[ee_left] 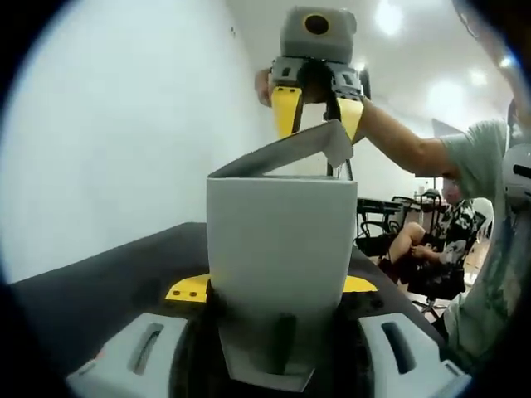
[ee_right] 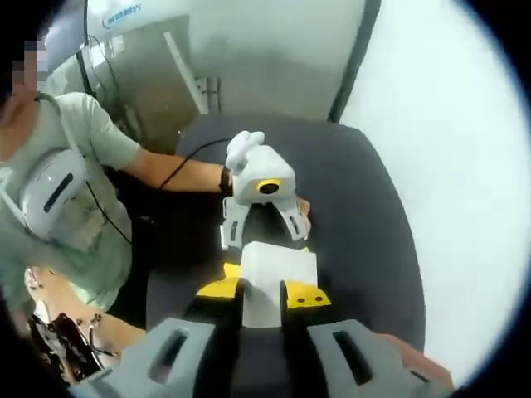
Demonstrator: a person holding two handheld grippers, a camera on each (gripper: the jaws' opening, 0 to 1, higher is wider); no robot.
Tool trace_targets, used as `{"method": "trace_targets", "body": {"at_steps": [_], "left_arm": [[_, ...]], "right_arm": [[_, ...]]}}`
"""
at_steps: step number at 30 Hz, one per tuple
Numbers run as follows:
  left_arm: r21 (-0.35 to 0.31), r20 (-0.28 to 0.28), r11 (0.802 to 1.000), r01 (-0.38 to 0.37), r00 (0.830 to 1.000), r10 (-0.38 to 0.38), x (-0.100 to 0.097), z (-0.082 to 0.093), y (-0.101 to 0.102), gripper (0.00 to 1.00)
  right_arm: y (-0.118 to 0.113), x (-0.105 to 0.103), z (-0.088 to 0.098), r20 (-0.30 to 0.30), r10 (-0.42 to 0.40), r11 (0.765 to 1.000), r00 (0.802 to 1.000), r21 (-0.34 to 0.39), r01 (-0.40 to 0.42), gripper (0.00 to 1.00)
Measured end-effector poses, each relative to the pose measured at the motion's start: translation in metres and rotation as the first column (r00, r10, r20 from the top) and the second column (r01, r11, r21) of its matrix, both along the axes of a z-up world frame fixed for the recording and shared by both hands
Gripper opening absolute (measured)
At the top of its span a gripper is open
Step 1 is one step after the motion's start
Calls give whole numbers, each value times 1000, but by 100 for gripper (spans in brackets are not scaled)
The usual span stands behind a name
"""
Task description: Assemble the cup parts correctly, then place the assembled cup into the box.
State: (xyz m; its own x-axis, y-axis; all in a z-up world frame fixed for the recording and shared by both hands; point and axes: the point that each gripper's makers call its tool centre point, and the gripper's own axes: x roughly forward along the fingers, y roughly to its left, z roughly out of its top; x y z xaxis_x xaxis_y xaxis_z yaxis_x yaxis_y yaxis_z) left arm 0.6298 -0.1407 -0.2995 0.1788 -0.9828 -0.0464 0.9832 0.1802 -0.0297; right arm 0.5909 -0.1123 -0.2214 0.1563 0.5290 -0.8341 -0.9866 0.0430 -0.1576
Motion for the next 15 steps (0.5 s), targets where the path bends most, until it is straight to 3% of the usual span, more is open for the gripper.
{"method": "trace_targets", "body": {"at_steps": [4, 8, 11, 15], "left_arm": [[-5, -8, 1000, -3, 1000, 3, 0, 0, -1, 51], [-14, -22, 1000, -9, 1000, 9, 3, 0, 0, 51], [-21, -32, 1000, -12, 999, 11, 5, 0, 1, 50], [-21, -26, 1000, -7, 1000, 7, 4, 0, -1, 50]], "right_arm": [[0, 0, -2, 44, 5, 999, 999, -39, -4, 15], [1, 5, 2, 161, 23, 996, 987, -87, -9, 12], [0, 12, 6, 252, 47, 993, 966, -121, -17, 9], [-1, 7, 0, 252, 55, 989, 966, -144, -19, 9]]}}
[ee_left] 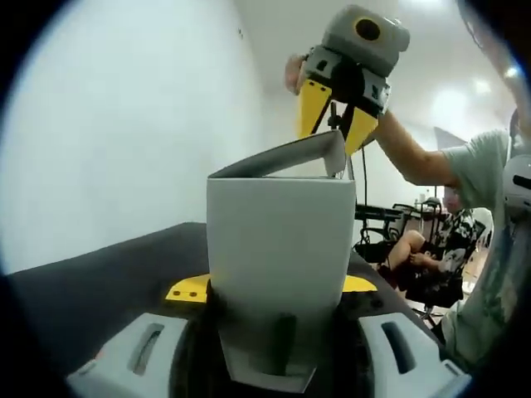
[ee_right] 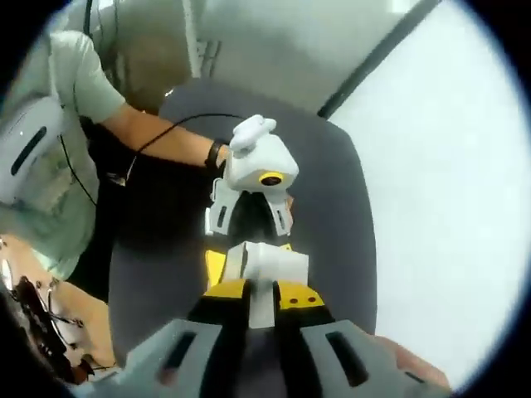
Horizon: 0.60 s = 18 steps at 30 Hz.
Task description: Assemble the cup parts correctly, then place the assembled cup into the box.
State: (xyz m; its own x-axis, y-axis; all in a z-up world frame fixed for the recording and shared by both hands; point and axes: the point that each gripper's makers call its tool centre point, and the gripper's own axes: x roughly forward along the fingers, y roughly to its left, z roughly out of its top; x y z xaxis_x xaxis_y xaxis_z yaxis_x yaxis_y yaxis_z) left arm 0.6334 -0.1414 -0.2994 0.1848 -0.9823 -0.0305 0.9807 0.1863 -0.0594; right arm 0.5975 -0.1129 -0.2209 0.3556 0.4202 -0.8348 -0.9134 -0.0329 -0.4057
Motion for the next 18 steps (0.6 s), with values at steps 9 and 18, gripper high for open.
{"method": "trace_targets", "body": {"at_steps": [9, 18], "left_arm": [[-3, -8, 1000, -6, 1000, 6, 2, 0, 0, 51], [3, 4, 1000, -2, 1000, 2, 0, 0, -2, 51]], "right_arm": [[0, -1, -5, 17, -4, 1000, 1000, 13, 4, 9], [-1, -1, 12, -127, -24, 991, 992, 131, 40, 11]]}}
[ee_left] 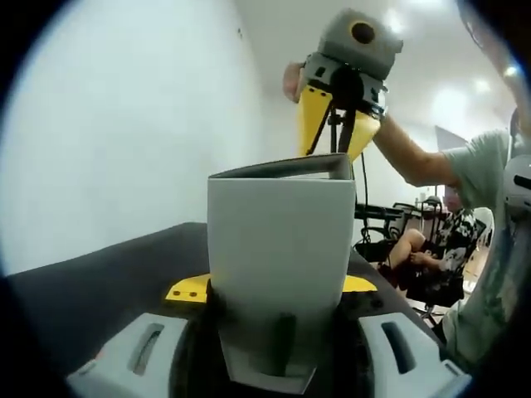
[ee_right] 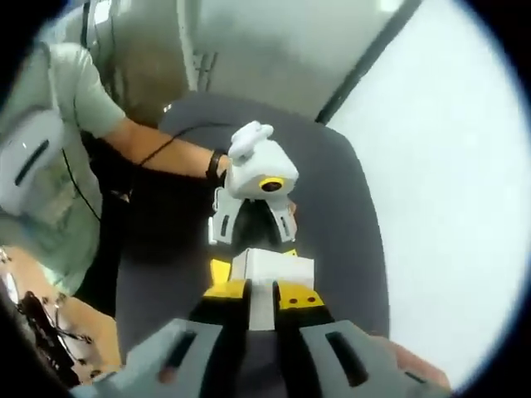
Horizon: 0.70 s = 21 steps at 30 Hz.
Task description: Assemble the cup parts correctly, then place the assembled cup into the box.
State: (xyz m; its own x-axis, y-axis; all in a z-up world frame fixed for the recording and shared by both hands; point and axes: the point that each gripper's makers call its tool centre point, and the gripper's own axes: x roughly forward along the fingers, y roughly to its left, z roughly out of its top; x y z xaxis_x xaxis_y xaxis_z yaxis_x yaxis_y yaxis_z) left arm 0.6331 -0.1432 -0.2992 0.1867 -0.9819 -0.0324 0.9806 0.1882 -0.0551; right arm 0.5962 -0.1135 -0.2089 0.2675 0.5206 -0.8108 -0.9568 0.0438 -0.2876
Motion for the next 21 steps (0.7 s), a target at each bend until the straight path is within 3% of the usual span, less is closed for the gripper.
{"method": "trace_targets", "body": {"at_steps": [4, 12, 21], "left_arm": [[-2, -1, 1000, 0, 1000, 0, 0, 0, 0, 51], [0, 3, 1000, 0, 1000, 0, 0, 0, 1, 51], [3, 8, 1000, 2, 1000, -2, -2, -1, 0, 51]], "right_arm": [[-5, 10, 4, 14, -13, 999, 1000, -41, 14, 11], [-7, 10, -7, -51, -31, 993, 998, -114, 25, 11], [-6, 9, -11, -117, -59, 990, 991, -133, 43, 7]]}}
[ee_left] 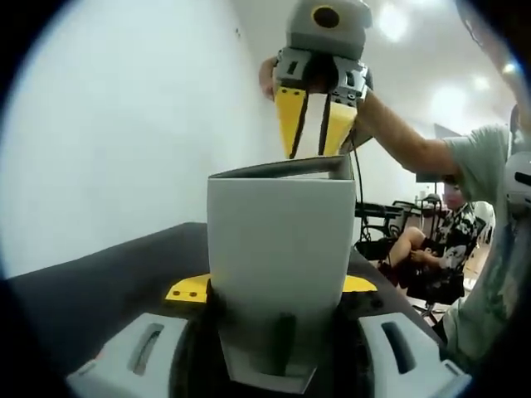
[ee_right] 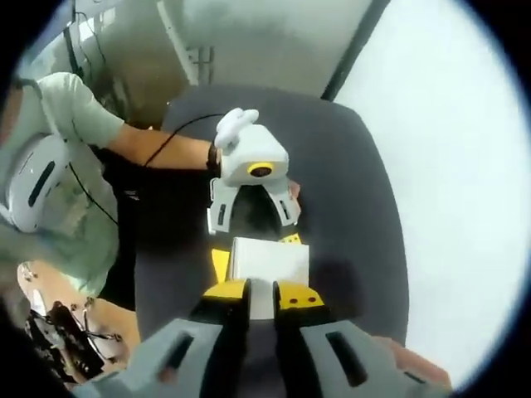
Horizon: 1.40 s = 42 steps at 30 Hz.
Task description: Assemble the cup parts correctly, then place the assembled cup into the box.
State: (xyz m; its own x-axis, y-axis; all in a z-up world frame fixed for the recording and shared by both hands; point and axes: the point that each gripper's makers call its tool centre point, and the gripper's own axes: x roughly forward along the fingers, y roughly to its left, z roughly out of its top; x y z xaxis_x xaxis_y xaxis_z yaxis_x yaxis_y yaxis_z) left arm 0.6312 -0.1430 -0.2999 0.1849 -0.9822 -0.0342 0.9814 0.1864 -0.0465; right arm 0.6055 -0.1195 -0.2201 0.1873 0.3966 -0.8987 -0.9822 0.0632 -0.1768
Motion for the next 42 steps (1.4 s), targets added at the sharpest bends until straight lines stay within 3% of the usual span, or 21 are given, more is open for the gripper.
{"method": "trace_targets", "body": {"at_steps": [16, 20, 23, 25, 28, 31, 34, 38, 42], "left_arm": [[8, 4, 1000, 2, 1000, -2, -2, -1, 0, 51], [-2, 10, 1000, -1, 1000, 1, -3, -1, 1, 51], [-18, -4, 1000, 10, 1000, -10, -3, 0, 3, 52], [1, -45, 1000, 6, 999, -6, -1, -2, 7, 53], [48, -25, 998, -42, 999, 44, 5, -2, 19, 56], [26, -34, 997, -71, 997, 72, 4, 17, 35, 62], [10, 3, 989, -146, 989, 146, 10, 34, 53, 69], [-32, 44, 962, -270, 961, 272, 13, 58, 82, 72], [-61, 49, 924, -376, 924, 379, 7, 71, 105, 75]], "right_arm": [[2, -7, -15, -72, -63, 997, 995, -43, 60, 5], [2, -8, -15, -64, -65, 996, 996, -67, 60, 5], [5, 0, -6, 34, 2, 1000, 999, -18, -1, 11], [4, -11, -4, -13, -34, 999, 999, 37, 34, 14], [-8, -12, 8, 9, -51, 996, 999, 78, 51, 19], [-26, -15, 13, 32, -90, 989, 995, 122, 85, 27], [-39, -18, 25, 77, -136, 959, 988, 262, 111, 32], [-56, -28, 36, 119, -192, 893, 974, 433, 123, 37], [-83, -28, 35, 201, -292, 816, 935, 562, 134, 56]]}}
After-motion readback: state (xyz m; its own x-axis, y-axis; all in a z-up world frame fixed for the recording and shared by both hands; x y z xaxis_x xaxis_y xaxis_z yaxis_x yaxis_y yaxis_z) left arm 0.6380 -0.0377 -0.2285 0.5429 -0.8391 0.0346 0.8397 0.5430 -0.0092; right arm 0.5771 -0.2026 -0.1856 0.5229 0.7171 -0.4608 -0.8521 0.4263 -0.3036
